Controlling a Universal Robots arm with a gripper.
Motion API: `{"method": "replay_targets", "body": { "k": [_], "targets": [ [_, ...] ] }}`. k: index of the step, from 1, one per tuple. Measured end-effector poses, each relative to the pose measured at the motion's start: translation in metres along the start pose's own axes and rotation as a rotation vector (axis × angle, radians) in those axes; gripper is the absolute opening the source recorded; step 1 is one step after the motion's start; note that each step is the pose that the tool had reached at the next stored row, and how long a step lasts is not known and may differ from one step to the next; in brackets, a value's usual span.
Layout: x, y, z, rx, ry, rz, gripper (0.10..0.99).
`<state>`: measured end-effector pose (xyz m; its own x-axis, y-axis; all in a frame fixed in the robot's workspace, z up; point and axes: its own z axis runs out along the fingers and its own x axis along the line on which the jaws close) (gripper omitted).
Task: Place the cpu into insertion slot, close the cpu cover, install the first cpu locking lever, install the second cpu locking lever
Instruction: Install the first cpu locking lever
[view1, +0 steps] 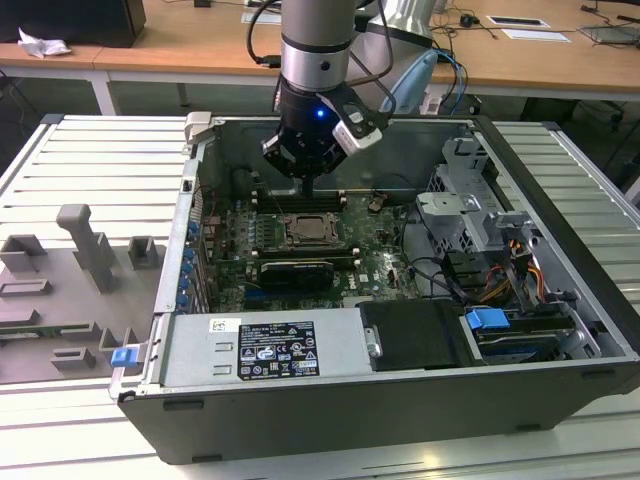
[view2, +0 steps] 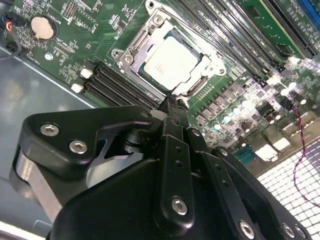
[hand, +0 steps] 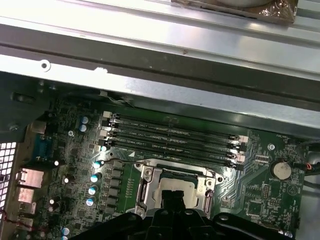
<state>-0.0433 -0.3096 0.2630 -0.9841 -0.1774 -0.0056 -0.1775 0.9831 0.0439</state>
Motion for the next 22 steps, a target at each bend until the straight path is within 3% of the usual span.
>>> {"method": "replay_targets", "body": {
  "k": [5, 10, 17, 22],
  "targets": [
    [0.0017, 0.0003, 0.0001, 0.0, -0.0002, 0.001, 0.106],
    [0.0037, 0.0006, 0.0001, 0.0, -0.002, 0.04, 0.106],
    [0.0273, 0.0048, 0.0005, 0.0, -0.0019, 0.04, 0.106],
    [0.0367, 0.0065, 0.0006, 0.0, -0.0018, 0.04, 0.106]
  ]
}}
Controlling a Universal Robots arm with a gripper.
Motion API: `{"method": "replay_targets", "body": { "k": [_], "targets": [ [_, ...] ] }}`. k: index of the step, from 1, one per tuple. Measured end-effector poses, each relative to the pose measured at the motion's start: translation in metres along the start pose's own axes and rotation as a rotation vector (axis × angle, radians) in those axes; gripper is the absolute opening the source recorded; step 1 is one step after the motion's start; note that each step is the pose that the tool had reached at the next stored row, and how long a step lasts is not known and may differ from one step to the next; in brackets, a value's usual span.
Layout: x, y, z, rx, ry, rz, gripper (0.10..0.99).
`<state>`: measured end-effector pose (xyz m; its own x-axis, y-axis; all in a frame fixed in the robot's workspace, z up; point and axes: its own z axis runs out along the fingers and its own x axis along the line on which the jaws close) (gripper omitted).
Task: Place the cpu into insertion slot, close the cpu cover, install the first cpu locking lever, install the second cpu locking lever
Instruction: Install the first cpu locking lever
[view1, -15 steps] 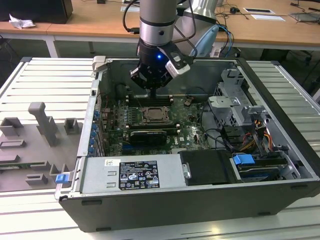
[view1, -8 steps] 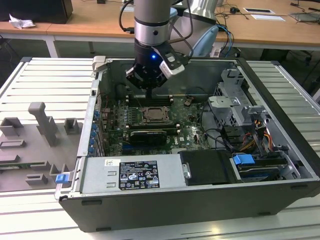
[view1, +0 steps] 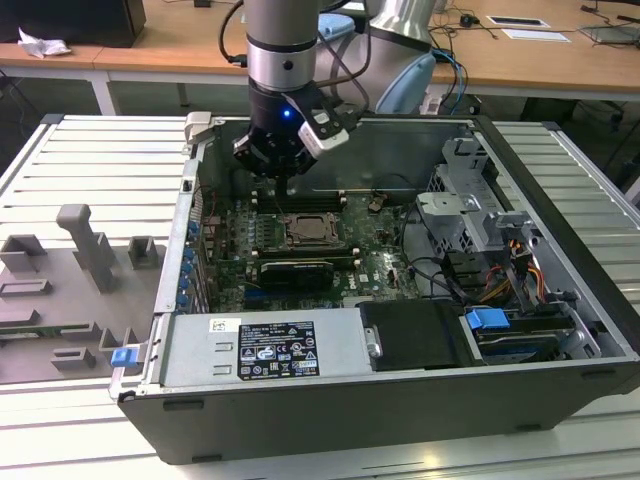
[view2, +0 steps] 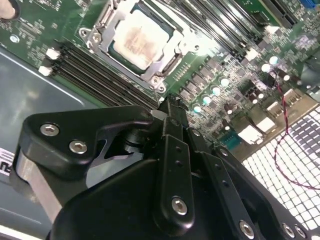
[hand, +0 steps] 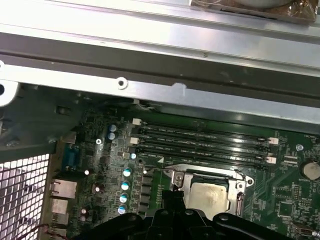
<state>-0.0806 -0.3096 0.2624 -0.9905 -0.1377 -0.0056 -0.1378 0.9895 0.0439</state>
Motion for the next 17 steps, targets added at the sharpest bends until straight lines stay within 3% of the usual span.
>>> {"method": "replay_targets", "body": {
  "k": [9, 17],
  "targets": [
    [0.0165, 0.0023, 0.0006, 0.0, 0.0, 0.0, 0.106],
    [0.0211, 0.0031, 0.0012, 0.0, -0.0001, 0.001, 0.106]
  ]
}}
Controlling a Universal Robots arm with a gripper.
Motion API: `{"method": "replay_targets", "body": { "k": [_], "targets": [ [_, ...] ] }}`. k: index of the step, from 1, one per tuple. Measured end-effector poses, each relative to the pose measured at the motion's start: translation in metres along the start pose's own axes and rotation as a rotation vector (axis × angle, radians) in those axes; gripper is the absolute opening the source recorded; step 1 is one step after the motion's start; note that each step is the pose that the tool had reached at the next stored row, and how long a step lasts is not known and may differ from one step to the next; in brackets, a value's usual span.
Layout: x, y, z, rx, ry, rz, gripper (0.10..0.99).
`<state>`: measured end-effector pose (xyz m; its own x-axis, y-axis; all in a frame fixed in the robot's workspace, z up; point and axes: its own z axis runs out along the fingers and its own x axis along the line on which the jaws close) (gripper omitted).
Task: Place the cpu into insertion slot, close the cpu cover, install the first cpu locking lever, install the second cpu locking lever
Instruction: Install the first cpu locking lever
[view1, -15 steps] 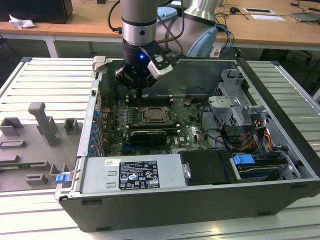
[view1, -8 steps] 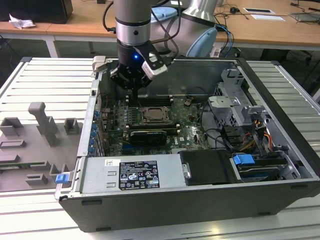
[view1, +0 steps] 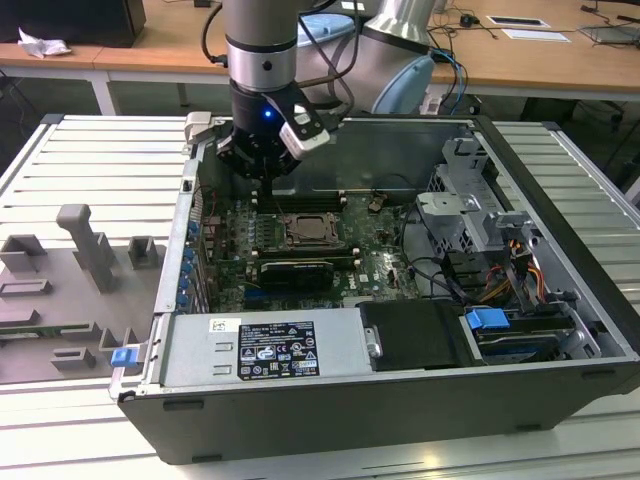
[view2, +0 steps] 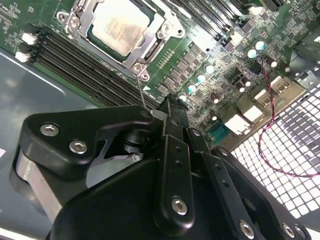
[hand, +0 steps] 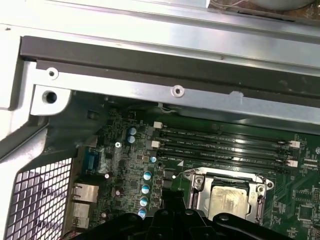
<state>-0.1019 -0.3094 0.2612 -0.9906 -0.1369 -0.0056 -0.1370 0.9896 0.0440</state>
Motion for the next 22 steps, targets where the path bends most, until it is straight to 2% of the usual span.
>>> {"method": "replay_targets", "body": {
  "k": [6, 9, 14, 22],
  "targets": [
    [0.0069, 0.0021, 0.001, 0.0, 0.0, 0.001, 0.106],
    [0.01, 0.0061, 0.0015, 0.0, 0.0, 0.001, 0.106],
    [0.0088, 0.0176, 0.0028, 0.0, -0.0002, 0.006, 0.106],
    [0.0046, 0.0178, 0.0032, 0.0, -0.0006, 0.017, 0.106]
  ]
}}
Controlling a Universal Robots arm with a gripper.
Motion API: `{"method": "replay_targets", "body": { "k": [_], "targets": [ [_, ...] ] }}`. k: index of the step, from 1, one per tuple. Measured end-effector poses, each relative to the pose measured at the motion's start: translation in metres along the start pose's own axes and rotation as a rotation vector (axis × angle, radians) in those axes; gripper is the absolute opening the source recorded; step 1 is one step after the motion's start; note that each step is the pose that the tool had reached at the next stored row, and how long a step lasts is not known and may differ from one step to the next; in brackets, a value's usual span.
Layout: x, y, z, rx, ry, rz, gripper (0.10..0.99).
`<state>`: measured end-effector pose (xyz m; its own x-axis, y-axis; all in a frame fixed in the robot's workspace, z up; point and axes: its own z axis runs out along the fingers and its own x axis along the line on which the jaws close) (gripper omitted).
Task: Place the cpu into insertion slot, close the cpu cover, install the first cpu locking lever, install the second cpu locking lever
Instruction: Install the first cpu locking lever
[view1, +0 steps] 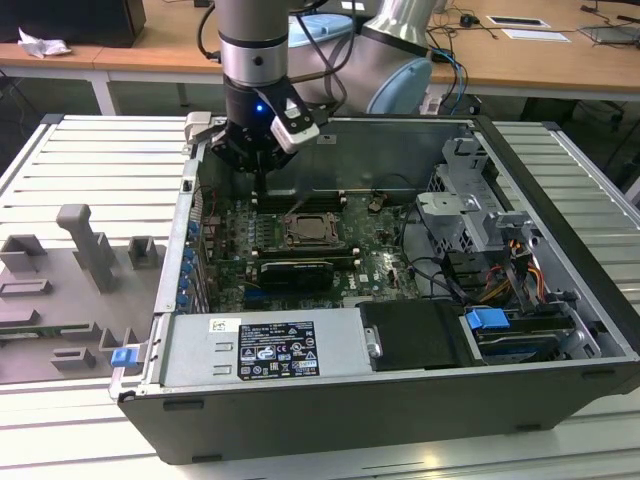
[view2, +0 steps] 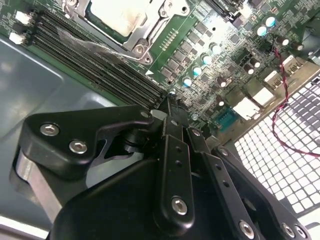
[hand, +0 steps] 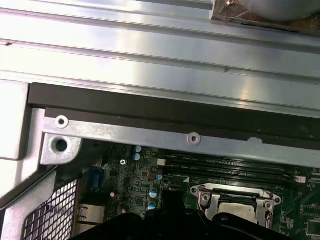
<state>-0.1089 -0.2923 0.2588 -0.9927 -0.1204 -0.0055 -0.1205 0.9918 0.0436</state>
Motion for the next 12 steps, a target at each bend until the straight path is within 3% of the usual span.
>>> {"method": "replay_targets", "body": {
  "k": [12],
  "targets": [
    [-0.0164, -0.002, 0.0001, 0.002, -0.0001, 0.006, 0.106]
  ]
}}
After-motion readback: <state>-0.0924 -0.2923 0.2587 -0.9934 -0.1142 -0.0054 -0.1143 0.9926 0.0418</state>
